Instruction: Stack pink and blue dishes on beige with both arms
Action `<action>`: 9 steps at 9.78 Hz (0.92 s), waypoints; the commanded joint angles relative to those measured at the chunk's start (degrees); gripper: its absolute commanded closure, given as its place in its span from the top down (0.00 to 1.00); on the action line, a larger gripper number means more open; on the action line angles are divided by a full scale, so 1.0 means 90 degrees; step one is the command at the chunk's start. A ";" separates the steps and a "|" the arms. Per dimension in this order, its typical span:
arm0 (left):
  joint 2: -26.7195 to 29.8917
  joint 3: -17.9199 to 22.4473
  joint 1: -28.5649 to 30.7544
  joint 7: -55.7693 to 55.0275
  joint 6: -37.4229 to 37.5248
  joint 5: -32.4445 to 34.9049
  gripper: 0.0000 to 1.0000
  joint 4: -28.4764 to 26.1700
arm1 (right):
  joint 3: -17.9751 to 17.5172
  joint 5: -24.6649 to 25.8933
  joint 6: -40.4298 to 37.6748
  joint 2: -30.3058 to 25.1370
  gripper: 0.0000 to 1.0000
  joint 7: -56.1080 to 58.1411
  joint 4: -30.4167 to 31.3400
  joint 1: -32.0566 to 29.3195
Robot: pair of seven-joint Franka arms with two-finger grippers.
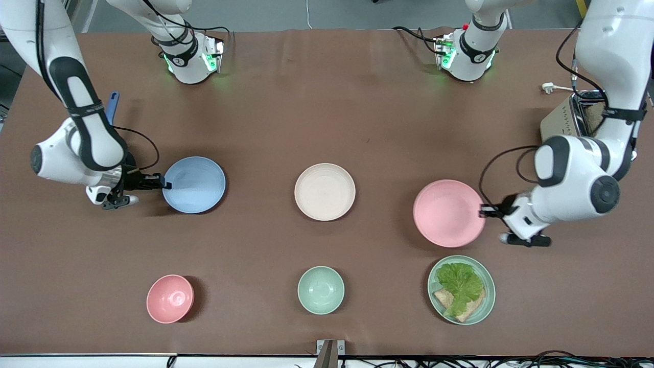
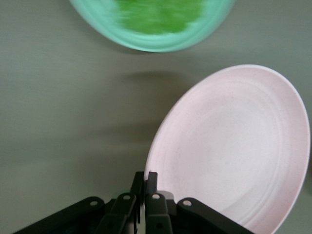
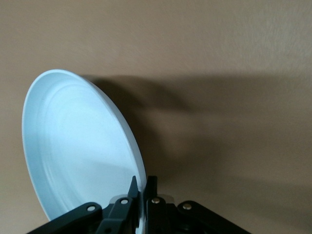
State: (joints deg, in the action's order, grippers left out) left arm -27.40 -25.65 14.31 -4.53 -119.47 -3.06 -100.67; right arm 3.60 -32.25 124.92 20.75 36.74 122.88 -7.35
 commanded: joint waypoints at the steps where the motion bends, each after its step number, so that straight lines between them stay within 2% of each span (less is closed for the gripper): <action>1: -0.0129 -0.0401 -0.0472 -0.0995 -0.0143 -0.0022 0.00 -0.0201 | 0.0107 -0.0050 -0.1141 -0.0469 0.00 -0.0816 -0.0641 -0.0003; 2: -0.0177 -0.0373 -0.1028 -0.1745 -0.0221 0.0008 0.00 -0.0181 | 0.0098 -0.0030 -0.1687 -0.0489 0.00 -0.1284 -0.1032 0.0026; 4: -0.0391 -0.0382 -0.1714 -0.2784 -0.0610 0.0484 0.00 -0.0172 | 0.0098 -0.0020 -0.2481 -0.0576 0.00 -0.2251 -0.1649 0.0181; 7: -0.0772 -0.0373 -0.2516 -0.3598 -0.1479 0.0643 0.00 -0.0181 | -0.0213 -0.0030 -0.2329 -0.0792 0.00 -0.3853 -0.1680 0.0796; 9: -0.1007 -0.0353 -0.2703 -0.3608 -0.1861 0.0817 0.00 -0.0172 | -0.0808 -0.0030 -0.1861 -0.0782 0.00 -0.4499 -0.1651 0.0827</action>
State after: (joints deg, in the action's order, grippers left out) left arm -34.06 -29.45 -9.44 -36.28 -133.84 2.06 -101.97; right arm -1.04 -32.26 106.28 14.81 -0.13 107.10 0.42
